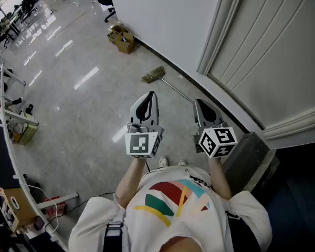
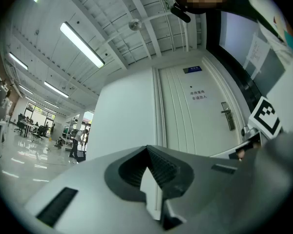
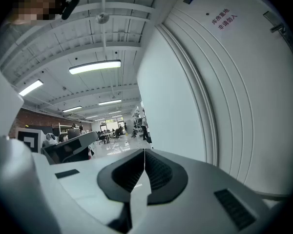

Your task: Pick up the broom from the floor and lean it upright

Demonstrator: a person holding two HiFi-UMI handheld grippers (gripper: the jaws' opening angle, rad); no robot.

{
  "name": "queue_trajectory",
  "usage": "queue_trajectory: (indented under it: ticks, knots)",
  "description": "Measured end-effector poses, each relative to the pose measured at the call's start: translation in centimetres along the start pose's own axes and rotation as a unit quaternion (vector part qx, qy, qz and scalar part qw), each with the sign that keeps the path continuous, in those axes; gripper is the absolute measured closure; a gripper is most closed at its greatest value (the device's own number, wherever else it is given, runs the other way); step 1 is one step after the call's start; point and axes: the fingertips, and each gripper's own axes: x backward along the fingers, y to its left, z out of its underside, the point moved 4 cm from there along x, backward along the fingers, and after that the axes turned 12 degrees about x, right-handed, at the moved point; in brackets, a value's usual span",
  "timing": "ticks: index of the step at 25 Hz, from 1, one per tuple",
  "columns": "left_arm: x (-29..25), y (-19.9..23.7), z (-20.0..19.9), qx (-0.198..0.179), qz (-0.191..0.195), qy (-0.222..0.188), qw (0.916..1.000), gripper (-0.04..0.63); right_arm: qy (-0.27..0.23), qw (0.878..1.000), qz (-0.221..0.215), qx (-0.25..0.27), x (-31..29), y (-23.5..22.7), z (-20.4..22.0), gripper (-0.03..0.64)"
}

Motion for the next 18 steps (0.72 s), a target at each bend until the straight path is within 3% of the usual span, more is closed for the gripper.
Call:
queue_trajectory:
  ticks: [12,18]
  knots:
    - [-0.2,4.5,0.8,0.014,0.014,0.028,0.9994,0.551,0.022,1.000,0.016,-0.008,-2.6,2.9,1.7,0.603]
    - [-1.8,5.7,2.9,0.023,0.012,0.055,0.9982,0.551,0.040,0.998,0.029,-0.024,-4.3,1.2,3.0,0.603]
